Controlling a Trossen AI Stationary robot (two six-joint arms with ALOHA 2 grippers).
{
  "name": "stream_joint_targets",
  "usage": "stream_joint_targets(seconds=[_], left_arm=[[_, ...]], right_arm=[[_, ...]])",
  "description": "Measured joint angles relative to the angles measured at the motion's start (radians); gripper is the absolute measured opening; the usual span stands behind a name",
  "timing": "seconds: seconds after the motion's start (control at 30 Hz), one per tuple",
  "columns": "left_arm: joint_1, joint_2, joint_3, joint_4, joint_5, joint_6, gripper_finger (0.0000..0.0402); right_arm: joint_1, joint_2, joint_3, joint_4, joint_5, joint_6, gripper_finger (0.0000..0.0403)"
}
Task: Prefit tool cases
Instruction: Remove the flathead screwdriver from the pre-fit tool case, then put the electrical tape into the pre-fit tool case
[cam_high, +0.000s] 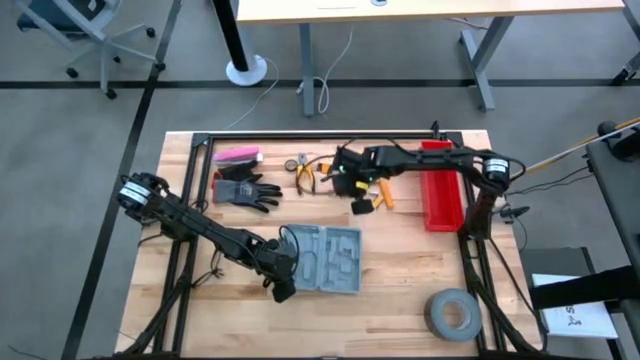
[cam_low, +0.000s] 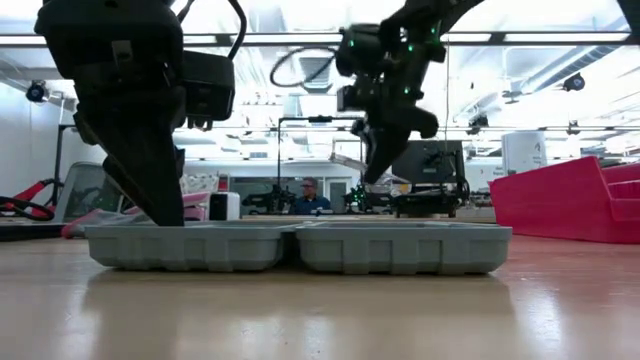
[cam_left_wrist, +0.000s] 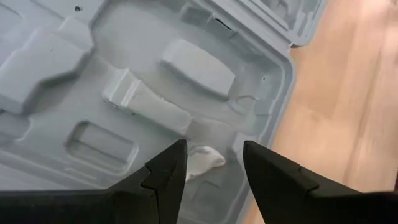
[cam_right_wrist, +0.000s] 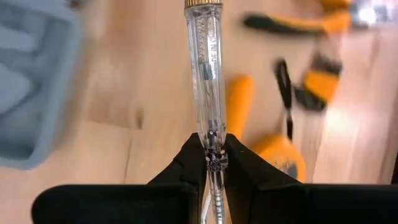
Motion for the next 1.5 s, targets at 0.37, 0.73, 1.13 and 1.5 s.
stream_joint_targets(seconds=[0.37,0.73,1.13,1.5], left_arm=[[0.000,0.000,0.000,0.014,-0.001,0.008,0.0165],[0.000,0.000,0.000,0.019,0.000,-0.004,0.0165],[-0.001,0.000,0.000,0.036,0.006,-0.009,0.0165],[-0.034,0.018,0.029,0.071,0.011,-0.013,0.0165]], right_arm=[[-0.039,0.072,0.000,-0.074,-0.053,0.144,0.0020],[-0.018,0.141,0.000,-0.074,-0.045,0.188,0.0039],[-0.014,0.136,0.000,-0.070,-0.045,0.194,0.0097],[0.106,0.014,0.001,-0.086,-0.056,0.218,0.0131]])
